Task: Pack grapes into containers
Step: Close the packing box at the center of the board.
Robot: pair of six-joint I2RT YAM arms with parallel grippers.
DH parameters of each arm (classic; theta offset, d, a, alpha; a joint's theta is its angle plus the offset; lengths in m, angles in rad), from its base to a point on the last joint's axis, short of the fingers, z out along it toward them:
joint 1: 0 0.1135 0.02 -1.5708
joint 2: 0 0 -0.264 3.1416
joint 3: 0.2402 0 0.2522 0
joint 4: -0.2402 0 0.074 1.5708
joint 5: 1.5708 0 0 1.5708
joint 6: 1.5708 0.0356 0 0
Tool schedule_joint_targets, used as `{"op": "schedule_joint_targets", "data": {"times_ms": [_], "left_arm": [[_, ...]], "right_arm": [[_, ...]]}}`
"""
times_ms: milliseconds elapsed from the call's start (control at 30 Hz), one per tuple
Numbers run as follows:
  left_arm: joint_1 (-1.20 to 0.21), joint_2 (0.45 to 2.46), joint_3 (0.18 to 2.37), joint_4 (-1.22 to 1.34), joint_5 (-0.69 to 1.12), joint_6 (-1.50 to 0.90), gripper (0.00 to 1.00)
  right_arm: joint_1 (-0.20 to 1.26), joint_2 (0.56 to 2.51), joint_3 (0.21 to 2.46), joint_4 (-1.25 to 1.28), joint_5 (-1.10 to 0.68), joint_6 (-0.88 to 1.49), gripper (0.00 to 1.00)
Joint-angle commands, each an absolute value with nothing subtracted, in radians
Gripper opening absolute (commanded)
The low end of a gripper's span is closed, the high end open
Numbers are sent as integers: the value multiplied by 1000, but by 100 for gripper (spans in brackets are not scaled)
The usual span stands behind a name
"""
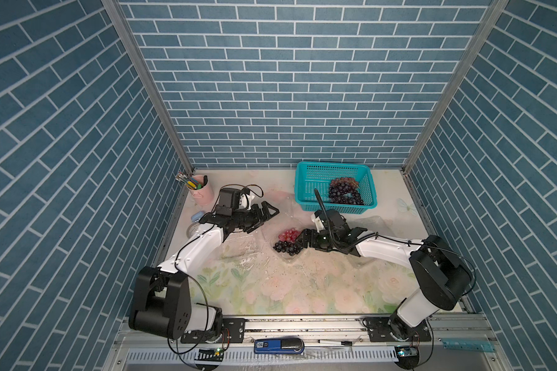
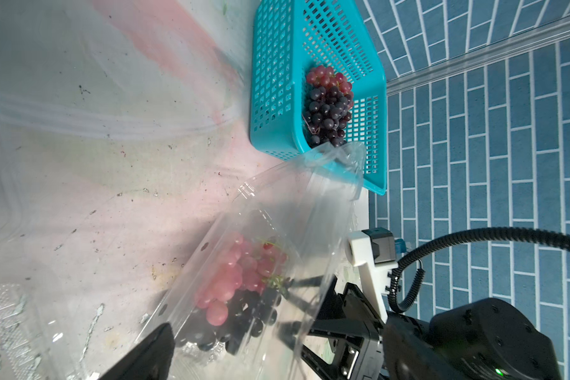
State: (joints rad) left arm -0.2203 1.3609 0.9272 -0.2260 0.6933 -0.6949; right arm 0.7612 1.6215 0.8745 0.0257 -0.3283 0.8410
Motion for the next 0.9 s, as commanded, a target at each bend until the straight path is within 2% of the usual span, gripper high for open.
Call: {"op": "schedule_joint_targets", "data": {"times_ms": [0, 500, 767, 867], "left_arm": [[-220, 1346, 949, -256, 693, -685, 100], [-408, 1421, 978, -124, 621, -802, 99], [-486, 1500, 906, 38, 568, -897, 100], [-516, 1534, 895, 65, 553, -910, 99]], "right_arm": [[745, 1615, 885, 72, -360, 850, 85], [640, 1522, 698, 267, -422, 949, 85], [563, 1452, 576, 351, -429, 1018, 80], [531, 1447, 530, 429, -438, 1064, 74]]}}
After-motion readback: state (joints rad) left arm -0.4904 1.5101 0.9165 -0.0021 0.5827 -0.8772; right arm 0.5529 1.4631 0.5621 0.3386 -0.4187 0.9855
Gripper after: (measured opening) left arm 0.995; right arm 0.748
